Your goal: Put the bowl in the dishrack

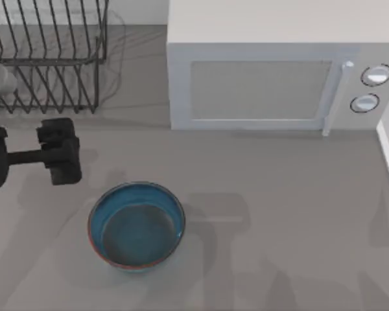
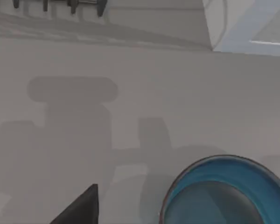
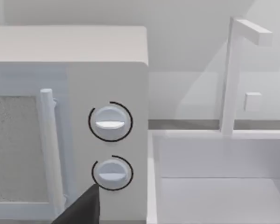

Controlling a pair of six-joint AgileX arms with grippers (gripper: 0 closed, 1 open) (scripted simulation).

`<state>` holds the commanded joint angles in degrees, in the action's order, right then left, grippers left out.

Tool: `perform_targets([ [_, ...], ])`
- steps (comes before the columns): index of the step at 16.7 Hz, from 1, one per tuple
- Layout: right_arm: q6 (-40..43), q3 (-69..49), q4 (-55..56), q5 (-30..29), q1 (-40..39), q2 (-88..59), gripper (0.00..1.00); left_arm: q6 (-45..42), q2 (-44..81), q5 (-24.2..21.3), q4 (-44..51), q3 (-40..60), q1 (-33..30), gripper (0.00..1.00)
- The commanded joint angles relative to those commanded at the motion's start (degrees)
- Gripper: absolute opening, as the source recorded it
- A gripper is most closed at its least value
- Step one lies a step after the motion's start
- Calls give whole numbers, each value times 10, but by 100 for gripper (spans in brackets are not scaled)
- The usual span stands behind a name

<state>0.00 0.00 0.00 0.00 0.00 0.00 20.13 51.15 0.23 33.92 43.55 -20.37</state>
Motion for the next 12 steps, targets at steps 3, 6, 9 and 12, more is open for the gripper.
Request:
perform_targets([
  [3, 0, 0, 0, 0, 0, 0, 100, 63, 190, 0, 115, 139, -67, 100],
  [6, 0, 0, 0, 0, 0, 0, 100, 122, 351, 0, 218, 266, -129, 100],
  [9, 0, 0, 0, 0, 0, 0, 100, 172, 473, -2, 299, 373, -181, 100],
  [12, 0, 0, 0, 0, 0, 0, 100, 207, 559, -3, 354, 456, -218, 100],
])
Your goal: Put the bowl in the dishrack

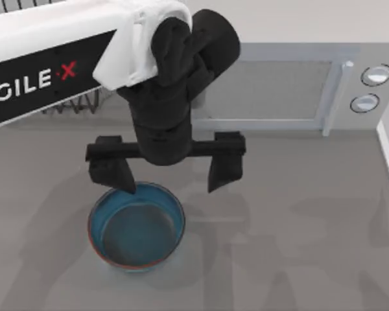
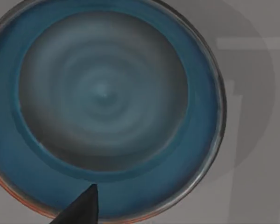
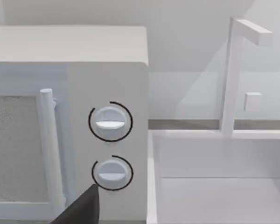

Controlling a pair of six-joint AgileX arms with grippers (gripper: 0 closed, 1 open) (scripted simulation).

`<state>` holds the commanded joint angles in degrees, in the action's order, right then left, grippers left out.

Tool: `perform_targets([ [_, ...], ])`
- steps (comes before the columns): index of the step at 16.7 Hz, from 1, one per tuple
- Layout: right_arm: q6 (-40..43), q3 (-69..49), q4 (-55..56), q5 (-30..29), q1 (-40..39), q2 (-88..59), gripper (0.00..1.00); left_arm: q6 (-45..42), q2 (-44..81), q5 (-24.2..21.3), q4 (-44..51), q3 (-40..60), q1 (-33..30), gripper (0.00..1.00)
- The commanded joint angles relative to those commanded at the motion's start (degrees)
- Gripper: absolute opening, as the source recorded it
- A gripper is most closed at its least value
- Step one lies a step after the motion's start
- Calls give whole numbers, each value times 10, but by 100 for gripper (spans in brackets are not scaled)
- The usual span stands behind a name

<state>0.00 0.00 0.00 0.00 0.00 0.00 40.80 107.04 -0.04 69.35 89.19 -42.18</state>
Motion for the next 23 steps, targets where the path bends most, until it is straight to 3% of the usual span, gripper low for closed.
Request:
perform_targets([
  [3, 0, 0, 0, 0, 0, 0, 100, 17, 42, 0, 25, 41, -18, 100],
  [10, 0, 0, 0, 0, 0, 0, 100, 17, 46, 0, 16, 33, -17, 100],
  [18, 0, 0, 0, 0, 0, 0, 100, 16, 96, -1, -170, -98, -17, 100],
  [23, 0, 0, 0, 0, 0, 0, 100, 16, 101, -1, -184, -111, -17, 100],
])
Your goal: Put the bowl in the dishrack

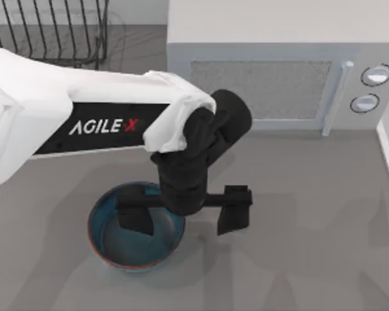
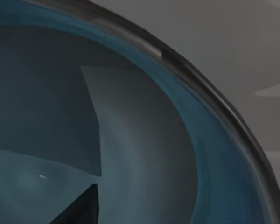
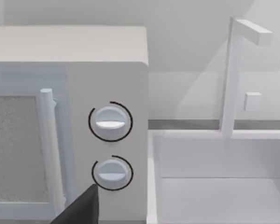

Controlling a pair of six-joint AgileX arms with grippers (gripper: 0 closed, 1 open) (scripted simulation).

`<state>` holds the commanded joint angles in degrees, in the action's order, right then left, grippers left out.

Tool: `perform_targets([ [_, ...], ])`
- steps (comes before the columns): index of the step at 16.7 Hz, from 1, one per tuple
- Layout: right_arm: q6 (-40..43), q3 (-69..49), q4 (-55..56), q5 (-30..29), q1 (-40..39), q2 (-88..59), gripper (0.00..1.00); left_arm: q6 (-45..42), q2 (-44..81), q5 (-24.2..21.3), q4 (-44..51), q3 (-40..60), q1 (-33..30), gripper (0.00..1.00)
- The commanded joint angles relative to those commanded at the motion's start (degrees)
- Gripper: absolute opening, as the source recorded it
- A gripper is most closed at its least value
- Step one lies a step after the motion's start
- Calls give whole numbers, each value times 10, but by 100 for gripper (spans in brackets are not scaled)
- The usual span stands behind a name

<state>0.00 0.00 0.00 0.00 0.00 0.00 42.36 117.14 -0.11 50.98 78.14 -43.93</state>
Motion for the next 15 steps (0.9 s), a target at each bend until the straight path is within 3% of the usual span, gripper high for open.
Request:
perform_targets([
  [13, 0, 0, 0, 0, 0, 0, 100, 0, 0, 0, 0, 0, 0, 2],
  [15, 0, 0, 0, 0, 0, 0, 100, 0, 0, 0, 0, 0, 0, 0],
])
